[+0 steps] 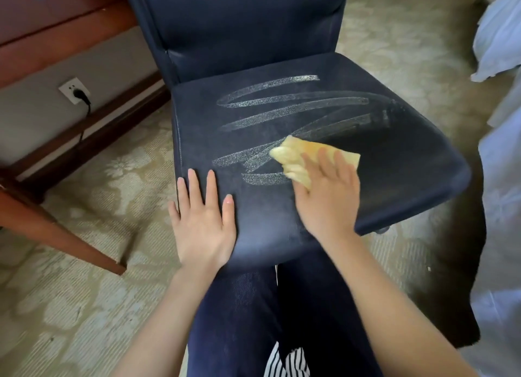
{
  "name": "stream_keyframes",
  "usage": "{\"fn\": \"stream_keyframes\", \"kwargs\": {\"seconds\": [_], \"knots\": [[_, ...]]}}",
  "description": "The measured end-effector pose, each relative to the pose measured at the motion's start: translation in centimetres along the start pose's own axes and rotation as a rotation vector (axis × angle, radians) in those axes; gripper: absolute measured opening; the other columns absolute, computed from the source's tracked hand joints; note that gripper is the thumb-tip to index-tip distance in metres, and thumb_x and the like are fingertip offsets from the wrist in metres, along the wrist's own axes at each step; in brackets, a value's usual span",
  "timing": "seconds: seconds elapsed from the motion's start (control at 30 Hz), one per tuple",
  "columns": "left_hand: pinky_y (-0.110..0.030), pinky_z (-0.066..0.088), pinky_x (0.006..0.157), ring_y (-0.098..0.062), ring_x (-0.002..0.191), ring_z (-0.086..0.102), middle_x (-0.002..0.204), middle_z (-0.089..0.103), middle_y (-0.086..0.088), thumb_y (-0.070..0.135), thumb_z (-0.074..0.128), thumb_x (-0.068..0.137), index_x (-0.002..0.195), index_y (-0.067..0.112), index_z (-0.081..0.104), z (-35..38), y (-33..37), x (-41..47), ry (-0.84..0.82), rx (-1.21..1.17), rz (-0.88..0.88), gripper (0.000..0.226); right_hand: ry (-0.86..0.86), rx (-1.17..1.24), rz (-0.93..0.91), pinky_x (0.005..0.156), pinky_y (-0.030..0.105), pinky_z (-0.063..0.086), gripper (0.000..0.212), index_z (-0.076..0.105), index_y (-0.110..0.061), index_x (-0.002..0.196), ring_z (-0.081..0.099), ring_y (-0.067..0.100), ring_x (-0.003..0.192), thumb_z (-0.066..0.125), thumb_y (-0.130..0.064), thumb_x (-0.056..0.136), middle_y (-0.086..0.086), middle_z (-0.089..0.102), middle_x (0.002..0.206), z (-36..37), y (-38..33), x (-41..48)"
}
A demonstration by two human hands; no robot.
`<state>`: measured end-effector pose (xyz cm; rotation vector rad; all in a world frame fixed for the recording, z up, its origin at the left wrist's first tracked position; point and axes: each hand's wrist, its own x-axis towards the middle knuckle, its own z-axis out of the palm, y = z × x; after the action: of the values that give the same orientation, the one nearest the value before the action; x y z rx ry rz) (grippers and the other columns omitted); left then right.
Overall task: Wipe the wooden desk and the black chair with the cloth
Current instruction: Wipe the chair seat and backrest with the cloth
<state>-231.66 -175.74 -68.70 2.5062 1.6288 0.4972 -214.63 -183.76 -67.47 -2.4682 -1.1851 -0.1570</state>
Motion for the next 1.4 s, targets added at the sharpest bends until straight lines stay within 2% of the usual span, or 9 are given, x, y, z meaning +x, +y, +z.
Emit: {"fn": "stream_keyframes", "kwargs": {"seconds": [0.1,0.2,0.4,0.57,0.83,1.2,1.27,1.33,1.4], "knots": [[-0.044,0.011,0.116,-0.024,0.147,0.006,0.159,0.013,-0.007,0.042,0.014,0.091,0.150,0.023,0.023,0.0,0.1,-0.1,0.018,-0.029,-0.010,0.063,0.057,0.125,-0.121,0.108,0.044,0.028,0.044,0.062,-0.021,0.123,0.044,0.031,0.128,0.049,-0.037,0.084,0.006,0.059,0.130,0.2,-3.6,-2.2],[-0.043,0.016,0.116,-0.024,0.146,0.011,0.158,0.019,-0.007,0.036,0.018,0.092,0.148,0.024,0.030,-0.1,-0.1,-0.2,0.059,-0.114,-0.007,0.059,0.080,0.190,-0.226,0.104,0.042,0.037,0.040,0.067,-0.018,0.116,0.050,0.028,0.123,0.050,-0.035,0.083,0.003,0.063,0.124,0.8,-6.0,-3.9],[-0.041,0.019,0.115,-0.021,0.146,0.013,0.156,0.024,-0.005,0.032,0.020,0.092,0.146,0.023,0.037,-0.2,-0.6,-0.1,0.103,-0.152,0.004,0.057,0.151,0.154,-0.489,0.109,0.040,0.033,0.043,0.062,-0.020,0.124,0.048,0.023,0.127,0.055,-0.020,0.081,-0.002,0.059,0.130,1.7,-2.2,-5.3],[-0.042,0.020,0.114,-0.022,0.145,0.017,0.155,0.027,-0.005,0.036,0.021,0.094,0.145,0.022,0.039,-0.3,-0.5,0.0,0.123,-0.144,-0.005,0.056,0.236,0.120,-0.505,0.109,0.041,0.032,0.053,0.058,-0.025,0.129,0.046,0.023,0.129,0.045,-0.013,0.079,-0.003,0.054,0.134,1.6,2.6,-5.6],[-0.044,0.020,0.115,-0.024,0.145,0.018,0.155,0.027,-0.007,0.035,0.022,0.094,0.145,0.021,0.039,-0.1,-0.6,-0.1,0.120,-0.146,-0.004,0.055,0.217,0.033,-0.337,0.110,0.046,0.029,0.051,0.051,-0.023,0.135,0.038,0.029,0.134,0.038,-0.018,0.086,0.003,0.047,0.142,0.0,11.6,-3.1],[-0.040,0.017,0.116,-0.021,0.146,0.015,0.157,0.024,-0.004,0.040,0.019,0.090,0.145,0.022,0.038,-0.2,-0.1,-0.3,0.116,-0.161,-0.031,0.061,0.243,0.194,0.205,0.118,0.042,0.014,0.041,0.044,-0.015,0.140,0.027,0.029,0.140,0.037,-0.027,0.101,0.006,0.040,0.147,-2.1,18.8,2.8],[-0.041,0.017,0.115,-0.022,0.146,0.015,0.157,0.023,-0.004,0.040,0.018,0.090,0.146,0.021,0.038,-0.1,0.0,-0.3,0.115,-0.153,-0.028,0.062,0.303,0.280,0.297,0.117,0.041,0.020,0.038,0.050,-0.009,0.134,0.039,0.031,0.132,0.036,-0.022,0.101,0.011,0.049,0.139,-2.2,19.0,3.7],[-0.043,0.018,0.114,-0.024,0.145,0.017,0.156,0.024,-0.006,0.040,0.018,0.090,0.145,0.020,0.038,-0.1,0.1,-0.4,0.117,-0.141,-0.022,0.062,0.389,0.422,0.427,0.106,0.043,0.035,0.034,0.056,-0.002,0.122,0.053,0.031,0.114,0.036,-0.019,0.100,0.015,0.058,0.121,-2.5,18.7,4.3],[-0.045,0.018,0.114,-0.026,0.145,0.018,0.156,0.025,-0.008,0.039,0.019,0.090,0.145,0.019,0.038,0.0,0.1,-0.4,0.119,-0.126,-0.016,0.062,0.433,0.486,0.559,0.101,0.041,0.038,0.034,0.056,-0.001,0.121,0.053,0.032,0.111,0.037,-0.019,0.100,0.015,0.058,0.119,-2.6,18.2,4.5]]}}
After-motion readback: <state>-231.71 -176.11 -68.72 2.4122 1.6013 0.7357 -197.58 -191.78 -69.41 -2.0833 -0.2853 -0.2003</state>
